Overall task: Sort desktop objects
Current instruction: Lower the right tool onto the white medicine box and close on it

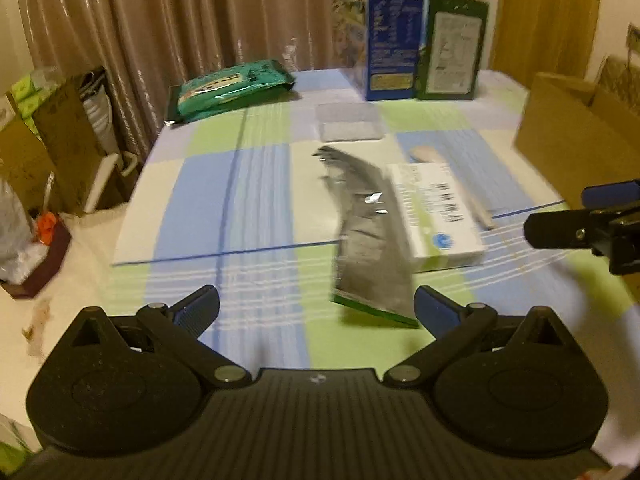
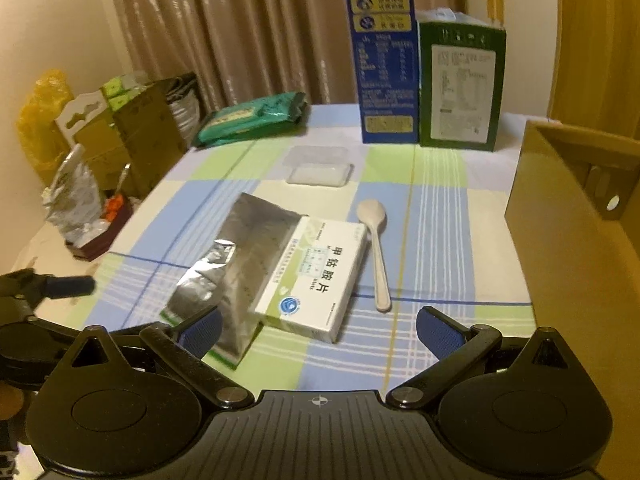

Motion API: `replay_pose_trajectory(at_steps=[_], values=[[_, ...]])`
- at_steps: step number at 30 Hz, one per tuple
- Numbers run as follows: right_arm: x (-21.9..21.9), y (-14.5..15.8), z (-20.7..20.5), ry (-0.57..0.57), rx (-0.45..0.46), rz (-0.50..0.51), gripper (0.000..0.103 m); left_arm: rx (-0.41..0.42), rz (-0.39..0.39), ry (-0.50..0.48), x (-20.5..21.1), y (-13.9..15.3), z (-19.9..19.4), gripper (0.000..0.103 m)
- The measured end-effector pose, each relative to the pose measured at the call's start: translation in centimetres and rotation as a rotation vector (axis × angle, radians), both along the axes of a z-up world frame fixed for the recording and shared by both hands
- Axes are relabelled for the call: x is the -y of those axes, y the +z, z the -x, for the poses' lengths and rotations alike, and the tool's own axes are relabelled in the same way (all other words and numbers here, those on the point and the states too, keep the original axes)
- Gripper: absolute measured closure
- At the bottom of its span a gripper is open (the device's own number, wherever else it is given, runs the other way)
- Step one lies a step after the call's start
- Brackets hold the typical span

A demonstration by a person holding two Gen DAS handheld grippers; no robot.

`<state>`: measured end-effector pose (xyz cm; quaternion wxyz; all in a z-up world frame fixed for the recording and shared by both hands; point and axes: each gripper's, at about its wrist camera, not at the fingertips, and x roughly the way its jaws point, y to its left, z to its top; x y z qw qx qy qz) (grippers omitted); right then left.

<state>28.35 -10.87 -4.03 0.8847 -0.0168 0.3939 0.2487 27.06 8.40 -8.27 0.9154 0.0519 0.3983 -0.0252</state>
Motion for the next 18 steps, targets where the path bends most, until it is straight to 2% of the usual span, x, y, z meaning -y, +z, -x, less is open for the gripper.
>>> replay_pose_trajectory(at_steps=[3, 7, 11, 18], values=[[-0.9, -1.4, -1.0, -0.025, -0.016, 0.004, 0.003, 0.001, 0.017, 0.010, -0.9, -0.4, -1.1, 0.001], [-2.1, -3.2, -2.2, -0.029, -0.049, 0.008, 0.016, 0.021, -0.002, -0.016, -1.1, -0.5, -2.3, 0.001], [-2.7, -4.6, -3.4, -0.027, -0.075, 0.006, 0.018, 0.019, -0.018, -0.047, -1.3, -1.1, -3.1, 0.001], [-3.3, -5.5, -4.6, -0.028, -0.091, -0.015, 0.019, 0.000, 0.013, -0.034, -2.2, -1.6, -3.3, 0.001]])
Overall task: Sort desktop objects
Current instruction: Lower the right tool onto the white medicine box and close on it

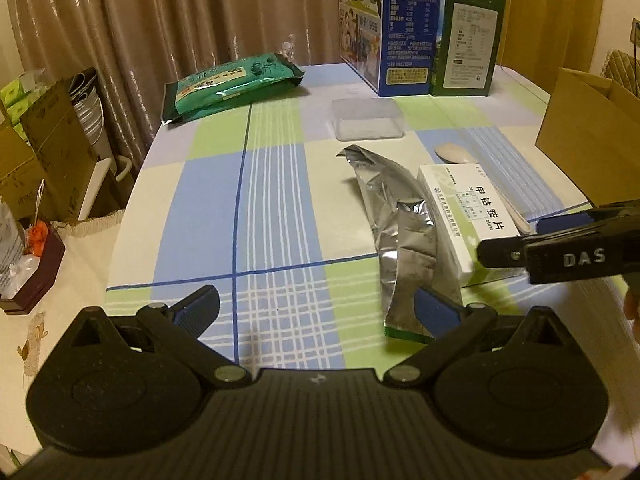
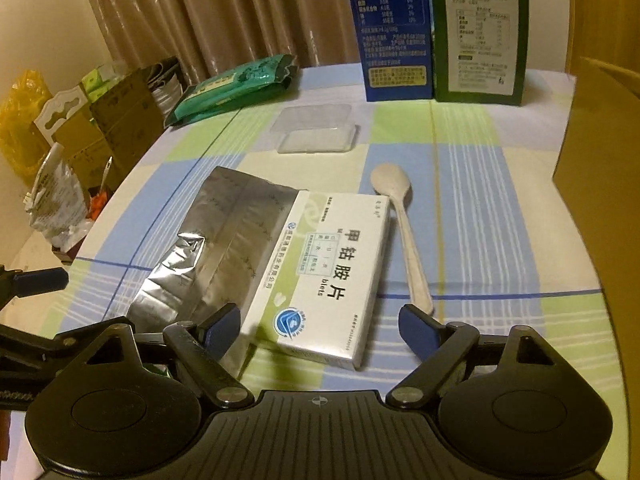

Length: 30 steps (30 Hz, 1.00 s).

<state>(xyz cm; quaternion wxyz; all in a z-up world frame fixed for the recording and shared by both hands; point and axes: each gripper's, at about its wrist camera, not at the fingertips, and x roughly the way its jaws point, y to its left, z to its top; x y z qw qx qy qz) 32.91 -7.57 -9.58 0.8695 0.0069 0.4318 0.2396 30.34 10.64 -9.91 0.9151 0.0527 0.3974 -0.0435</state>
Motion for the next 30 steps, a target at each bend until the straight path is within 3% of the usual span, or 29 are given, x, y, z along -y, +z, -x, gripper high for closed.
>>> replay_pose_trajectory(at_steps=[12, 15, 19, 20, 22, 23, 27, 29, 30], values=[[-1.1, -1.4, -1.1, 0.006, -0.005, 0.030, 0.019, -0.012, 0.003, -0.016, 0.3, -0.3, 0.0, 0.001], [-1.1, -1.3, -0.9, 0.014, -0.002, 0.023, 0.029, -0.016, 0.043, -0.018, 0.3, -0.3, -0.1, 0.001], [-0.8, -1.0, -0.7, 0.017, -0.004, 0.033, 0.035, -0.004, 0.054, -0.039, 0.9, -0.1, -0.5, 0.001], [-0.6, -0.9, -0.7, 0.016, -0.006, 0.027, 0.039, -0.003, 0.057, -0.045, 1.0, -0.1, -0.6, 0.001], [-0.1, -0.3, -0.6, 0.013, 0.006, 0.047, 0.061, -0.005, 0.064, -0.059, 1.3, -0.3, -0.9, 0.001], [0.1, 0.0, -0.5, 0.017, 0.016, 0.065, 0.064, -0.006, 0.063, -0.063, 1.5, -0.3, -1.0, 0.001], [0.9, 0.1, -0.5, 0.031, -0.014, 0.044, 0.064, -0.007, 0.052, -0.083, 2.2, -0.5, -1.6, 0.001], [0.8, -0.1, -0.4, 0.038, -0.015, 0.031, 0.056, -0.006, 0.038, -0.087, 2.3, -0.5, -1.7, 0.001], [0.7, -0.2, -0.4, 0.045, -0.018, 0.023, 0.045, -0.006, 0.033, -0.088, 2.3, -0.5, -1.6, 0.001]])
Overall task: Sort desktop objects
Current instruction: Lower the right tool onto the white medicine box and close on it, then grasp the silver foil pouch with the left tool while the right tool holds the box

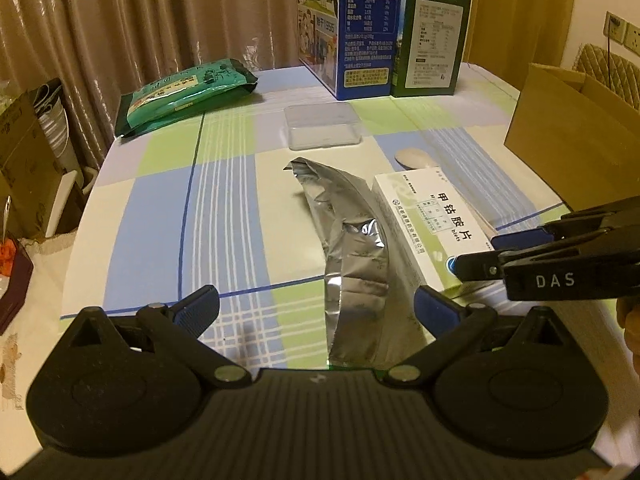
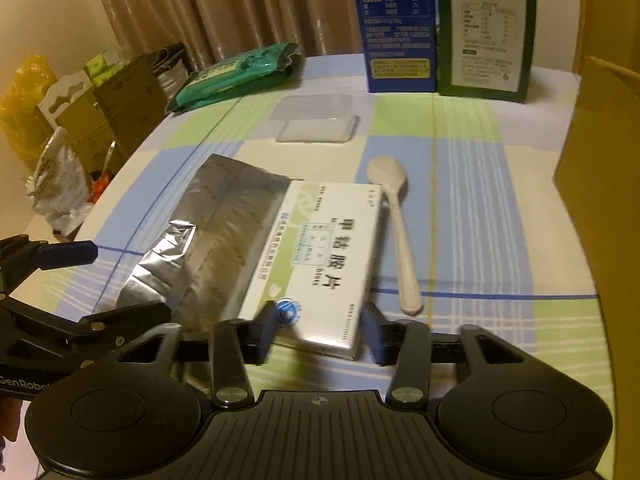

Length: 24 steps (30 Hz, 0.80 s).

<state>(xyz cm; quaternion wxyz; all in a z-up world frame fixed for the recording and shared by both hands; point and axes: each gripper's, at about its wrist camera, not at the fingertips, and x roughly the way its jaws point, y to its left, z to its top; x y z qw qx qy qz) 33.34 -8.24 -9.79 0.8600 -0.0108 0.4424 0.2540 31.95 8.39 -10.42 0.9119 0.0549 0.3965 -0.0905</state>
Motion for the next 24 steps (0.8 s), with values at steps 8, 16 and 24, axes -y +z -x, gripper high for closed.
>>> replay_pose_trajectory(at_steps=[8, 16, 24], values=[[-1.5, -0.8, -0.8, 0.002, 0.014, 0.005, 0.031, -0.001, 0.000, 0.019, -1.0, -0.1, -0.1, 0.001], [-1.6, -1.0, -0.8, 0.020, 0.038, 0.069, 0.032, -0.005, 0.005, -0.002, -0.7, -0.1, 0.2, 0.001], [1.1, -0.3, 0.1, -0.005, 0.020, 0.138, 0.033, -0.006, 0.047, -0.025, 0.4, -0.1, -0.9, 0.002]])
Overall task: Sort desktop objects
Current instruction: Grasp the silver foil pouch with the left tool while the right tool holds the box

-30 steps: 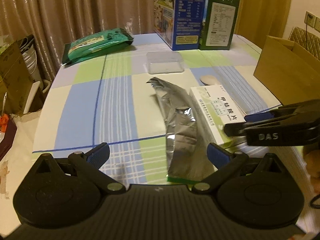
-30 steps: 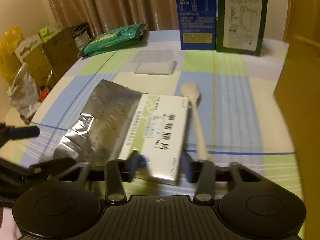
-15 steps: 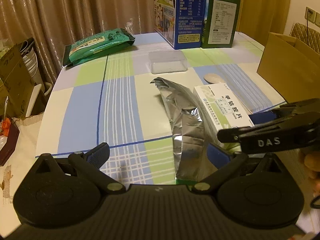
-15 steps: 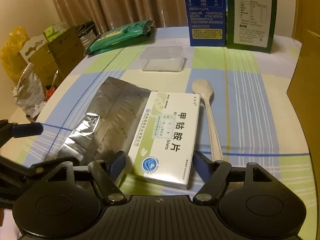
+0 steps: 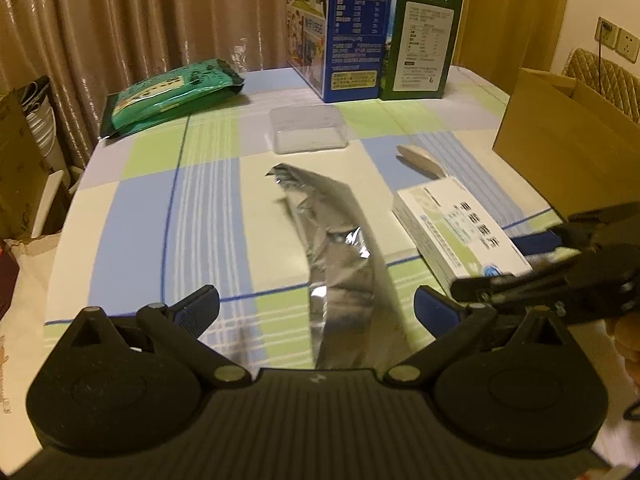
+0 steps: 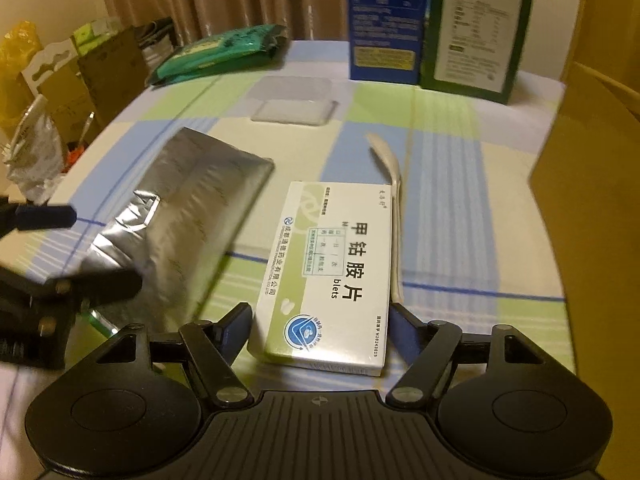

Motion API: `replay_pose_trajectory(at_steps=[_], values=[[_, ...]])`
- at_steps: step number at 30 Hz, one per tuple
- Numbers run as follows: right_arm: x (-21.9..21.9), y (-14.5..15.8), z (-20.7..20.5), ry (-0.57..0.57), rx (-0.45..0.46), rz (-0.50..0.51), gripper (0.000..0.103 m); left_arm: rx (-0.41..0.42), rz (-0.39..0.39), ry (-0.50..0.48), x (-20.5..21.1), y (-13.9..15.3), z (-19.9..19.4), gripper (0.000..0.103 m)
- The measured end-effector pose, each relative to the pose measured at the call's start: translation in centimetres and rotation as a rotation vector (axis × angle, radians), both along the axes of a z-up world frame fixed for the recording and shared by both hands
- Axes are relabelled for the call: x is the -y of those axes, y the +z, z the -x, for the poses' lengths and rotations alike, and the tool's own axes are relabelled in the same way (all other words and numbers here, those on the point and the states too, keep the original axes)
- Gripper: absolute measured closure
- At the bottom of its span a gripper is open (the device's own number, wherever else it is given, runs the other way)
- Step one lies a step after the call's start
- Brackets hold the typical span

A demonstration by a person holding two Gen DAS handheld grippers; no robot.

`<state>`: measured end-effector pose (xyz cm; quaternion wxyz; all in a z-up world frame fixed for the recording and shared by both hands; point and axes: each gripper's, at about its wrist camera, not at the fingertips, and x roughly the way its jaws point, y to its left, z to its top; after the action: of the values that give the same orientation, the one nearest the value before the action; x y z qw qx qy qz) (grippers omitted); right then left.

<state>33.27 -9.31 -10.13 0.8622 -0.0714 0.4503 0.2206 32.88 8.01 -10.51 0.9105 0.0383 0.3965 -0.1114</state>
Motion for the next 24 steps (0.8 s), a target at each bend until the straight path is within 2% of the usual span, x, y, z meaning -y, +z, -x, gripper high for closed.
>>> replay_pose_trajectory(at_steps=[3, 5, 12, 14, 15, 19, 24], values=[[0.7, 0.0, 0.3, -0.002, 0.003, 0.001, 0.032, -0.021, 0.023, -0.010, 0.6, -0.1, -1.3, 0.003], [1.2, -0.1, 0.5, -0.004, 0.004, -0.005, 0.032, -0.041, 0.033, -0.016, 1.1, -0.4, -2.3, 0.009], [1.3, -0.2, 0.5, 0.002, 0.017, -0.024, 0.032, -0.112, 0.020, -0.041, 2.9, -2.1, -4.3, 0.035], [1.1, -0.5, 0.6, 0.011, 0.022, -0.017, 0.032, -0.120, 0.009, -0.047, 3.3, -2.4, -4.5, 0.044], [1.1, -0.6, 0.6, 0.015, 0.025, -0.014, 0.032, -0.121, -0.005, -0.040, 3.4, -2.5, -4.5, 0.052], [1.1, -0.5, 0.5, 0.015, 0.010, -0.016, 0.032, -0.145, 0.014, -0.034, 3.0, -2.3, -4.2, 0.057], [1.1, -0.3, 1.5, 0.070, -0.018, 0.018, 0.033, -0.191, 0.010, -0.043, 3.1, -1.9, -2.5, 0.058]])
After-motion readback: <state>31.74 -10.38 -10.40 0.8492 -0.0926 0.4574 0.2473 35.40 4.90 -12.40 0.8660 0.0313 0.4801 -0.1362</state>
